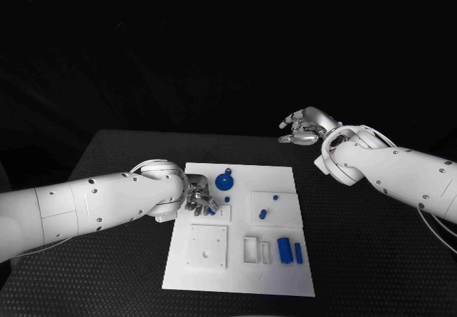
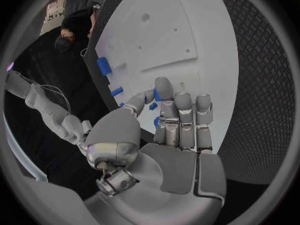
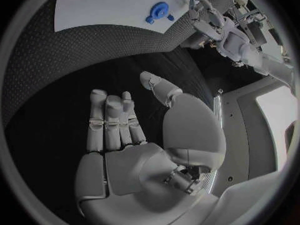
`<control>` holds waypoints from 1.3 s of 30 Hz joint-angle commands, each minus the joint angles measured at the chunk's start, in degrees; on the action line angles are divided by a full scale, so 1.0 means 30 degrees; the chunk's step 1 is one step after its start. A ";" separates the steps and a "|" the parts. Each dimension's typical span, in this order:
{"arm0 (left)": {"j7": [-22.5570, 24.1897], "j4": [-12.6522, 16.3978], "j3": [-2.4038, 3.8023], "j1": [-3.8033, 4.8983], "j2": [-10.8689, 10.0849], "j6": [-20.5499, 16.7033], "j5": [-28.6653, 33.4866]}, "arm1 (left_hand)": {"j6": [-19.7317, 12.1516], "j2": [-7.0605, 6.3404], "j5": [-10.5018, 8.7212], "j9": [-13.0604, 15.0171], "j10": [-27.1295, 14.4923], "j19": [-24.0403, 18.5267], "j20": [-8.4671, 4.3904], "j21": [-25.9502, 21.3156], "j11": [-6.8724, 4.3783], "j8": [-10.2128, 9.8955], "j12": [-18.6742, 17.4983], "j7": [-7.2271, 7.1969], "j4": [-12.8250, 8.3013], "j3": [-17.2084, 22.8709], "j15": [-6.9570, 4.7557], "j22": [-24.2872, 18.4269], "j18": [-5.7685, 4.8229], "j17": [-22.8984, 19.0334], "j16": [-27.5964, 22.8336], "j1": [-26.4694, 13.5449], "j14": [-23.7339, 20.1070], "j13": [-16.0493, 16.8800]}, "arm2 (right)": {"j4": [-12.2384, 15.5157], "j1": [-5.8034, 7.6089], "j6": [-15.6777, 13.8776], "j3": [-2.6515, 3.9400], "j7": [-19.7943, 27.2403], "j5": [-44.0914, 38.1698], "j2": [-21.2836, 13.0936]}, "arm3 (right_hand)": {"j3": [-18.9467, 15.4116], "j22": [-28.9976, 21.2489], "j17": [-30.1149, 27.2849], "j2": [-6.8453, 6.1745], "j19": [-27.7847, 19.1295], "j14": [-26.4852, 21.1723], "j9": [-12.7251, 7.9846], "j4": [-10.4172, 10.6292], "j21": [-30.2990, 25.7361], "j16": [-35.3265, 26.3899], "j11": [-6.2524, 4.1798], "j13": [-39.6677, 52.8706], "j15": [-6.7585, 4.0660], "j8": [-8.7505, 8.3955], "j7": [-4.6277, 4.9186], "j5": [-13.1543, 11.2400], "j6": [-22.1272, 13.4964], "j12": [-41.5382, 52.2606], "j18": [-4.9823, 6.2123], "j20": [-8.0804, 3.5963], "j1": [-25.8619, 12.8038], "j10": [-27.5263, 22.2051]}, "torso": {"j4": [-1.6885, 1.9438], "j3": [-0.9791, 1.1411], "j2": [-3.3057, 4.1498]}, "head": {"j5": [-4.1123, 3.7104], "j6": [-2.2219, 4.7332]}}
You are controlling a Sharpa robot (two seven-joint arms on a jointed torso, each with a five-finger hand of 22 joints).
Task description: Assemble the parts on the task board
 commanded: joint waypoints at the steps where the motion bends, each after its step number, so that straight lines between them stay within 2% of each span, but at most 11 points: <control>1: 0.0065 0.0195 0.0002 -0.0041 -0.0034 0.0356 0.0264 | 0.1491 0.0148 0.0147 0.0030 0.0000 0.0121 -0.3100 0.0072 -0.0154 -0.0080 0.0096 -0.1082 -0.2159 0.2284 -0.0061 0.0020 -0.0261 -0.0032 0.0097 -0.0076 0.0012 0.0002 | -0.0011 0.0003 0.0282 0.0007 0.0179 0.0000 0.0018 | -0.0042 0.0262 -0.0018 0.0161 -0.0108 -0.0151 0.0018 0.0031 -0.0119 0.0088 0.0000 -0.0036 0.0031 0.0098 0.0202 0.0064 -0.0068 0.0116 0.0301 0.0039 0.0020 -0.0182 | -0.0017 -0.0001 -0.0001 | 0.0038 0.0072; 18: -0.0034 0.0126 0.0002 -0.0048 -0.0091 0.0231 0.0403 | 0.1493 0.0144 0.0182 0.0059 -0.0005 0.0113 -0.3104 0.0090 -0.0148 -0.0087 0.0111 -0.1084 -0.2156 0.2333 -0.0064 0.0024 -0.0256 -0.0042 0.0112 -0.0118 0.0007 0.0006 | -0.0052 0.0003 0.0329 0.0006 0.0176 0.0000 0.0062 | -0.0066 0.0267 -0.0029 0.0174 -0.0119 -0.0168 0.0019 0.0037 -0.0119 0.0099 0.0003 -0.0069 0.0035 0.0106 0.0205 0.0083 -0.0078 0.0139 0.0301 0.0043 0.0007 -0.0203 | -0.0012 0.0011 0.0004 | 0.0105 0.0005; 39: -0.0252 -0.0015 0.0002 -0.0046 -0.0169 0.0370 0.0707 | 0.1493 0.0171 0.0156 0.0085 -0.0012 0.0113 -0.3106 0.0113 -0.0142 -0.0095 0.0125 -0.1081 -0.2151 0.2362 -0.0063 0.0029 -0.0255 -0.0052 0.0127 -0.0177 -0.0002 0.0010 | -0.0072 0.0003 0.0404 0.0006 0.0176 0.0000 0.0085 | -0.0083 0.0271 -0.0037 0.0193 -0.0128 -0.0179 0.0021 0.0044 -0.0120 0.0111 0.0005 -0.0097 0.0037 0.0114 0.0207 0.0119 -0.0084 0.0164 0.0301 0.0046 -0.0001 -0.0219 | -0.0018 0.0006 -0.0005 | 0.0111 0.0046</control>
